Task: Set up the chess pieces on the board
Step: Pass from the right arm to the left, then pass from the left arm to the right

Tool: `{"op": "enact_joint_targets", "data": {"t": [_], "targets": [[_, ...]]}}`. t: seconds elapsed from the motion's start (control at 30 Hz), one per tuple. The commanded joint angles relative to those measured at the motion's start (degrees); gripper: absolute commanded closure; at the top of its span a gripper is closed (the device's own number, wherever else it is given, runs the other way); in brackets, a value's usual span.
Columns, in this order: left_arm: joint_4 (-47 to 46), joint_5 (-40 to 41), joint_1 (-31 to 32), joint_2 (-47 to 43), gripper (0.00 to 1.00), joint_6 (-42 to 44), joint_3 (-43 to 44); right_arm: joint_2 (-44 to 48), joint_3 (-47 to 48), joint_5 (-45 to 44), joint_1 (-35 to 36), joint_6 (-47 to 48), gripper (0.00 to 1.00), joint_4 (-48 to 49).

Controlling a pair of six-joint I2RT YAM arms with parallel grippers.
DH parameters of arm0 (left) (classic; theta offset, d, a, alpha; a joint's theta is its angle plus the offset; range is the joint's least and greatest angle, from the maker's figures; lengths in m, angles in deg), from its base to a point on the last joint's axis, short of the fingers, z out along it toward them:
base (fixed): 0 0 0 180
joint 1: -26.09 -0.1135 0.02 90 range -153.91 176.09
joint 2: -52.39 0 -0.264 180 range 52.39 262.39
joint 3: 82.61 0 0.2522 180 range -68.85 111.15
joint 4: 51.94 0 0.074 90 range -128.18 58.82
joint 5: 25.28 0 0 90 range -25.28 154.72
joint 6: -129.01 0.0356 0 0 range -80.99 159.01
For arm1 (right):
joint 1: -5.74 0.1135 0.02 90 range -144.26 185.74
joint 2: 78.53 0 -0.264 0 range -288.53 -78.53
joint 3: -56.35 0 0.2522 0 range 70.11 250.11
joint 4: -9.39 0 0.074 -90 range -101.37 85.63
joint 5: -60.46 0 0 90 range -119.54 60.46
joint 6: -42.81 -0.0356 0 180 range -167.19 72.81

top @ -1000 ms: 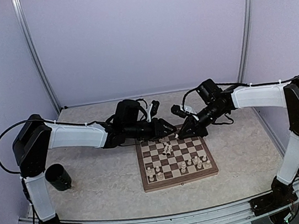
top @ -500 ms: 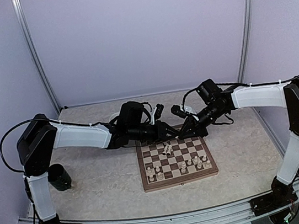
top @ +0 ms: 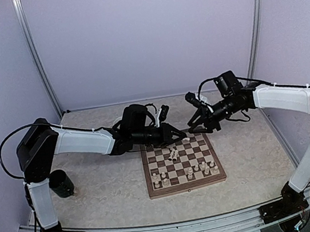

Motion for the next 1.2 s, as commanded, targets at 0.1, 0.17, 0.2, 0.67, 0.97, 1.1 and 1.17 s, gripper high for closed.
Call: {"op": "enact_joint_targets", "data": {"t": [0.1, 0.17, 0.2, 0.67, 0.97, 1.1, 1.17], "targets": [[-12.82, 5.71, 0.14, -7.82, 0.86, -1.05, -6.18, 6.72, 0.26, 12.06, -3.60, -16.57, 0.57, 6.55], [-16.24, 7.50, 0.12, -9.43, 0.86, -1.41, -8.16, 6.61, -0.92, 13.88, -3.64, -22.90, 0.56, 9.52], [-17.80, 8.17, 0.08, -9.88, 0.86, -1.64, -8.94, 6.73, -1.85, 14.30, -3.60, -26.04, 0.55, 11.41], [-22.96, 10.49, 1.45, -10.10, 0.86, -2.07, -8.72, 0.36, -4.36, 23.84, -3.64, -46.45, 0.51, 24.47], [-22.70, 10.09, 1.61, -8.21, 0.86, -2.00, -7.02, -1.08, -4.62, 26.79, -3.73, -50.80, 0.64, 29.43], [-22.91, 10.03, 1.62, -7.86, 0.86, -2.09, -6.62, -1.50, -4.70, 26.77, -3.73, -51.05, 0.64, 29.56], [-22.99, 9.92, 1.62, -7.74, 0.86, -2.04, -6.42, -1.72, -4.70, 26.84, -3.73, -51.25, 0.65, 29.84]]}}
